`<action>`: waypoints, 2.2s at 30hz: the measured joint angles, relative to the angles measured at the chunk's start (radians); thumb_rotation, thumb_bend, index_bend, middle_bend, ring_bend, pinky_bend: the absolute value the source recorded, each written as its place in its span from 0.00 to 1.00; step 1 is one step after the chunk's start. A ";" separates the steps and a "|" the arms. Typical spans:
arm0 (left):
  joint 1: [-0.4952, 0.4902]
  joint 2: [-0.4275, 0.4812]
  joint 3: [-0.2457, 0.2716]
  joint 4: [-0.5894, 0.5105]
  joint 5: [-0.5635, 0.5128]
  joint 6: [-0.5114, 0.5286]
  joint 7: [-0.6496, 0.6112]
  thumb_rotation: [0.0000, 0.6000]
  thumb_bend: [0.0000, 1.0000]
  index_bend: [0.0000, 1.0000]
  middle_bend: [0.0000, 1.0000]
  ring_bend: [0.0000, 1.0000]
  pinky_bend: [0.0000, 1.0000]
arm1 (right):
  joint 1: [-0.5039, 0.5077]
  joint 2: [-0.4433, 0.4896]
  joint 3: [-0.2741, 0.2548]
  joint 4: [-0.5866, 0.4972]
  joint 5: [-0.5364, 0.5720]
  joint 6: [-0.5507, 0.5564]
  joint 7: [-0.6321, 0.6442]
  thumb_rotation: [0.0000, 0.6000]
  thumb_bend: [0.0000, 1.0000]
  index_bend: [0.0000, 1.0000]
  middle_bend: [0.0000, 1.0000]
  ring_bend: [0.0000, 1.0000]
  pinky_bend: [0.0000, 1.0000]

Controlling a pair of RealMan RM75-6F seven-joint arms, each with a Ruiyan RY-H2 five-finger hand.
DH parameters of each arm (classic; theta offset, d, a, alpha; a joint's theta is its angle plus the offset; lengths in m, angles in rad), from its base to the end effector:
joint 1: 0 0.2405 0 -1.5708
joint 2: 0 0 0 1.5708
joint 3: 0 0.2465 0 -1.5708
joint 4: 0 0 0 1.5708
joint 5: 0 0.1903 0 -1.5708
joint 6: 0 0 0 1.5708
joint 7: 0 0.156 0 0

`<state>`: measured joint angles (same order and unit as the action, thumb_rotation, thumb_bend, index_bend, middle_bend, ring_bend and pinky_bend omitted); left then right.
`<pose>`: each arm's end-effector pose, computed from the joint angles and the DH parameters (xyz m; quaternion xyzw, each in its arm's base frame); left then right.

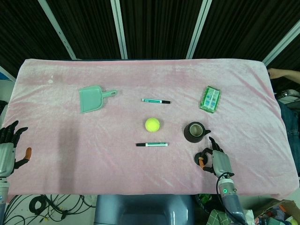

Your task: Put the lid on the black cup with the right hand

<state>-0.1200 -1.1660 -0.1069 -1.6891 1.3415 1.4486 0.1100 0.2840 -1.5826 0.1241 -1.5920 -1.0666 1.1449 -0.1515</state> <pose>-0.2898 0.2087 0.1626 -0.5517 -0.4176 -0.3812 0.6131 -0.2511 -0.2349 -0.0019 0.5379 -0.6111 0.3579 0.4573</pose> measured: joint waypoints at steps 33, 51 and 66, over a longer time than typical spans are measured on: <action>0.000 0.001 -0.001 -0.001 -0.001 0.001 0.000 1.00 0.44 0.18 0.00 0.00 0.00 | 0.000 0.001 0.002 -0.001 -0.002 0.000 0.006 1.00 0.36 0.65 0.00 0.09 0.17; 0.000 0.001 0.000 -0.002 -0.002 0.000 0.002 1.00 0.44 0.18 0.00 0.00 0.00 | -0.017 0.089 0.051 -0.114 -0.044 0.066 0.061 1.00 0.36 0.65 0.00 0.09 0.17; -0.001 0.000 -0.003 -0.003 -0.005 -0.001 -0.002 1.00 0.44 0.18 0.00 0.00 0.00 | 0.123 0.255 0.192 -0.239 0.146 -0.065 -0.091 1.00 0.36 0.66 0.00 0.09 0.17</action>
<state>-0.1207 -1.1655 -0.1100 -1.6924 1.3362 1.4472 0.1082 0.4067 -1.3272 0.3162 -1.8306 -0.9206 1.0804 -0.2424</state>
